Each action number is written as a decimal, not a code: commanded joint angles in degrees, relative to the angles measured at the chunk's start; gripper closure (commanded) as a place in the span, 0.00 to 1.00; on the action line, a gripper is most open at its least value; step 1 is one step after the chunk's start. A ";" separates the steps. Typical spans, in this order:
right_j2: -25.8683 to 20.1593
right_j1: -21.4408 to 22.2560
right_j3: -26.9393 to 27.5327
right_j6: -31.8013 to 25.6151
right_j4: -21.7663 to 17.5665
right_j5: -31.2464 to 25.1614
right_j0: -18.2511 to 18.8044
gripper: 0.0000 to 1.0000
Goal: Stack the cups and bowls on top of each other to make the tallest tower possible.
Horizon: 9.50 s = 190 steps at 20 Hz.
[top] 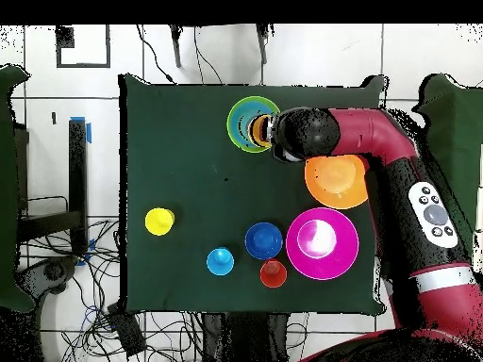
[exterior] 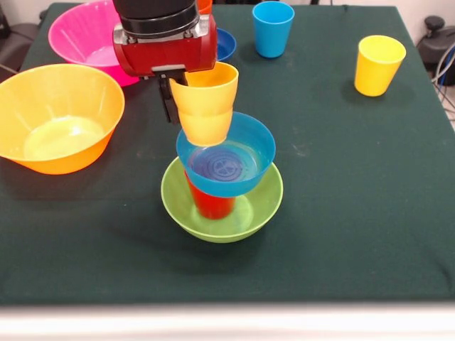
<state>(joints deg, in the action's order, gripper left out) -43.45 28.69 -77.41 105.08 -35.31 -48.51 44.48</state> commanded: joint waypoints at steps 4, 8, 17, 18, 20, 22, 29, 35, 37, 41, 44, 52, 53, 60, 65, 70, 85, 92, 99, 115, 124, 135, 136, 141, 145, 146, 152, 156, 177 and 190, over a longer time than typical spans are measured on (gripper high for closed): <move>0.42 -2.04 2.58 -19.70 -4.56 -3.65 -0.43 1.00; 0.48 -2.86 3.20 -19.97 -4.91 -3.47 -0.43 1.00; 0.51 -3.61 3.57 -20.17 -5.30 -3.25 -0.29 1.00; 0.50 -3.69 3.54 -20.18 -5.33 -3.20 -0.27 1.00; 0.55 -3.87 3.62 -20.07 -5.52 -3.00 -0.31 1.00; 0.49 -4.26 3.87 -20.10 -5.73 -2.68 -0.36 1.00; 0.39 -4.48 4.45 -20.71 -5.98 -3.08 -0.36 1.00; -0.59 -2.94 5.09 -23.73 -5.59 -4.99 0.21 1.00; -0.82 -3.20 6.14 -24.30 -5.49 -5.51 -0.07 1.00; -0.81 -2.91 5.93 -24.48 -5.15 -5.27 0.00 1.00; -0.46 -2.51 5.11 -24.21 -4.94 -5.05 0.12 1.00; 1.08 -2.21 4.95 -21.81 -4.44 -5.84 -0.88 0.00; 1.17 -2.21 5.08 -21.70 -4.37 -6.07 -0.99 0.00; 0.94 -2.45 5.50 -22.04 -4.23 -6.32 -1.19 0.00; 0.76 -2.46 5.70 -22.23 -4.26 -6.17 -1.34 0.00; 0.37 -0.05 3.87 -22.08 -2.94 -7.67 -0.78 0.00; -0.14 7.31 -1.24 -18.24 1.69 -12.02 -1.07 0.00; 1.04 7.99 -3.26 -15.19 2.10 -12.49 -1.95 0.00; 2.30 11.74 -10.93 -6.03 3.08 -7.29 -3.52 0.00; 10.12 18.00 -24.30 10.81 3.30 4.52 -13.05 0.00; 17.27 16.63 -28.13 14.68 2.52 9.63 -16.84 0.00; 22.59 14.05 -30.73 14.01 0.36 15.55 -17.77 0.00; 23.02 13.81 -31.00 13.75 0.28 16.19 -17.73 0.00; 25.05 12.91 -31.57 12.78 0.35 18.00 -18.18 0.00; 26.62 11.91 -31.71 12.15 0.23 19.33 -18.44 0.00; 27.04 11.59 -31.84 12.03 0.17 19.75 -18.39 0.00; 29.91 8.70 -31.27 12.47 -0.78 23.25 -20.02 0.00; 31.68 5.94 -29.51 12.72 -0.91 25.00 -21.43 0.00; 38.97 -1.17 -25.91 11.39 1.57 32.59 -27.09 0.00; 43.05 -1.56 -24.65 12.33 2.66 35.89 -30.45 1.00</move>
<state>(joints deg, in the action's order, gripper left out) 0.64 29.81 -106.34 111.60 -31.43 -16.62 15.53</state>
